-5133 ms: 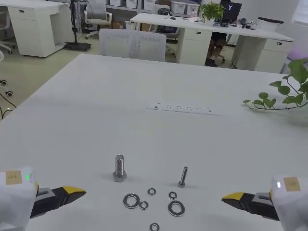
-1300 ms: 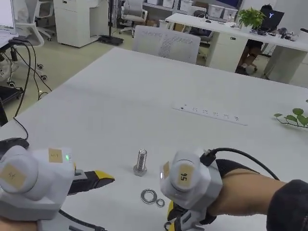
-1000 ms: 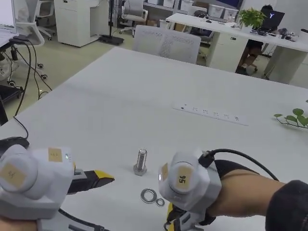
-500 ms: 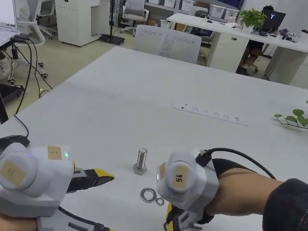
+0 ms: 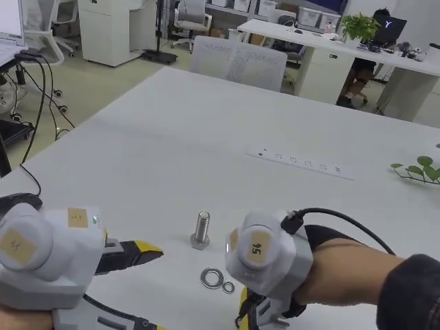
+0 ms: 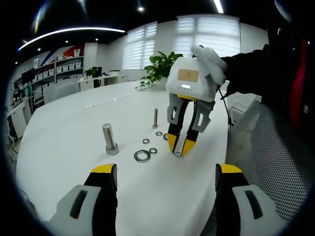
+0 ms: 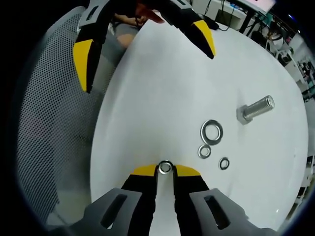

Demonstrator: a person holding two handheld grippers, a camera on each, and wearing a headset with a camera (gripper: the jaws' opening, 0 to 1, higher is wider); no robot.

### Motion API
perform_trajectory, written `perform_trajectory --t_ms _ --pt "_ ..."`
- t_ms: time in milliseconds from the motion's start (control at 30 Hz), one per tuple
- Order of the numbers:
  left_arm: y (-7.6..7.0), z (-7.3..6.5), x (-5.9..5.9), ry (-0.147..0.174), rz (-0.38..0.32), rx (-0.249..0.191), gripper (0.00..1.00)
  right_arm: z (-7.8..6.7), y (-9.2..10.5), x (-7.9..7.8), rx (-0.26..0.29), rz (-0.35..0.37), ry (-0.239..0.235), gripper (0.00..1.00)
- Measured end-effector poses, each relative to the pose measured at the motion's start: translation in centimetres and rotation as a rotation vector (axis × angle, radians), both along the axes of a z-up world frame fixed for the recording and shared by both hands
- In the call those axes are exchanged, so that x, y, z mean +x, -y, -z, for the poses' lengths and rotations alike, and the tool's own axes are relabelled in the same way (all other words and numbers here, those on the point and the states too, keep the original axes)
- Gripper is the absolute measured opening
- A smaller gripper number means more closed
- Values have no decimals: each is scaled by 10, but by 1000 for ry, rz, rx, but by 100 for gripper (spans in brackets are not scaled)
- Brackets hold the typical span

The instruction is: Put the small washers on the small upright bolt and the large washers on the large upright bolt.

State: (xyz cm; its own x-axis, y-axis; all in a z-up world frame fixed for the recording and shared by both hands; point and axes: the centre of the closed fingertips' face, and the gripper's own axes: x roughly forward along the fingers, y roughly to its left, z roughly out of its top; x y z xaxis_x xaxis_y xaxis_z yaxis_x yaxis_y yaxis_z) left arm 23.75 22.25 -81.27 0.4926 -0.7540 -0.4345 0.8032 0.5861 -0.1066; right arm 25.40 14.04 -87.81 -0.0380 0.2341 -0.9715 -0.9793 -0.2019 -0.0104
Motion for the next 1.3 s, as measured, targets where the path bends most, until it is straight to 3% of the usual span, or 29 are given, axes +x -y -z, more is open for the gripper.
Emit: perform_trajectory --t_ms 333,700,1300 --pt "1 0 1 0 3 -2 81 -26 6 11 25 41 -3 13" --pt "6 -1 2 4 8 -3 81 -54 25 30 43 91 32 13" --pt "5 -7 6 17 -13 -16 81 -89 62 80 18 166 120 13"
